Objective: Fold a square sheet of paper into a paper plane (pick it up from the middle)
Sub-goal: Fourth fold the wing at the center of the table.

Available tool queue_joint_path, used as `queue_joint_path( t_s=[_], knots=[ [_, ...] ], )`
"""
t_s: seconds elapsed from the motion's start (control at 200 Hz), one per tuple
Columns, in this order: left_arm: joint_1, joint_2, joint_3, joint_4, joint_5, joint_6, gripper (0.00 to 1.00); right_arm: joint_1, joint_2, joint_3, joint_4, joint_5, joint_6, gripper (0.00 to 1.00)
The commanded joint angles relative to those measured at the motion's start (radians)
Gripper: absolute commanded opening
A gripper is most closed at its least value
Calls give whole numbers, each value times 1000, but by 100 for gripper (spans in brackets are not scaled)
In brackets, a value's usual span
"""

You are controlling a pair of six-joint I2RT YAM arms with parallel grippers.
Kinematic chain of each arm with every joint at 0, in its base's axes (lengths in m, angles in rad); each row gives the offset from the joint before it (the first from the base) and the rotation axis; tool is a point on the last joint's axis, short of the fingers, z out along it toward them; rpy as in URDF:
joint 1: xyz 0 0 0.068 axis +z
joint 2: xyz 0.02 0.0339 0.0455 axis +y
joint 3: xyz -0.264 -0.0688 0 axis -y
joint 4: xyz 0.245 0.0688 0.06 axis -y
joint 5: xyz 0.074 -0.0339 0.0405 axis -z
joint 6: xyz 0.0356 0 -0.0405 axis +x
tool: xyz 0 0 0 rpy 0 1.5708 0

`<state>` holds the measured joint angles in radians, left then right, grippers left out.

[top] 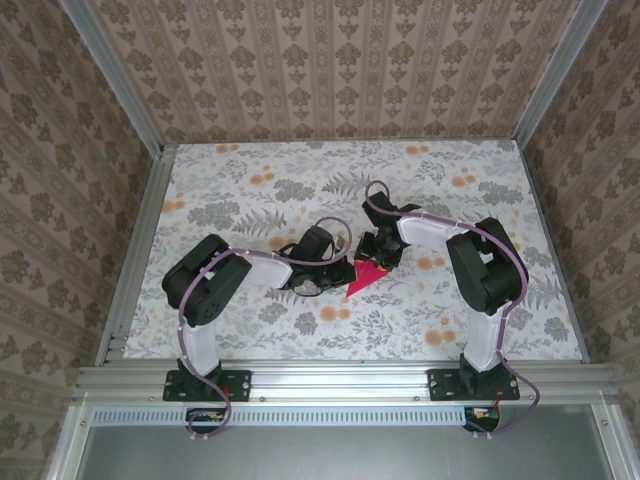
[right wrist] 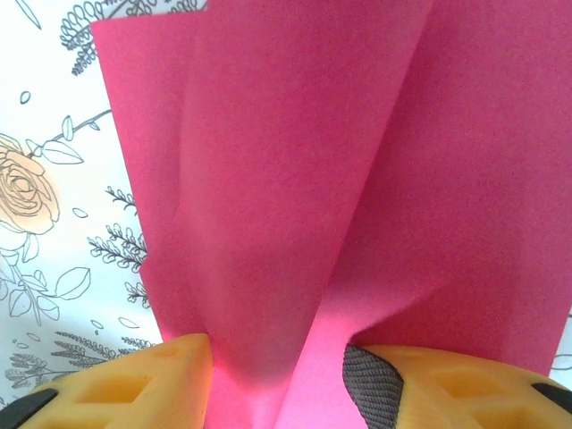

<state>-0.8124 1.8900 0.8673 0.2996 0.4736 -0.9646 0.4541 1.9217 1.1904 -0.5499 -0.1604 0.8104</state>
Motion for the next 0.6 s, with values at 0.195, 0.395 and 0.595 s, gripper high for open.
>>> queue_joint_path(
  t_s=[0.195,0.395,0.595],
  knots=[
    [-5,47,21,-168,-38,30,5,-40,-53,-17,-100,-33,-59,58],
    [-4,58,29,-190,-36,28,4,-62,-240,-24,-50,-106,-135,57],
    [-5,67,39,-215,-39,23,3,-61,-251,-129,101,-227,-162,29]
  ],
)
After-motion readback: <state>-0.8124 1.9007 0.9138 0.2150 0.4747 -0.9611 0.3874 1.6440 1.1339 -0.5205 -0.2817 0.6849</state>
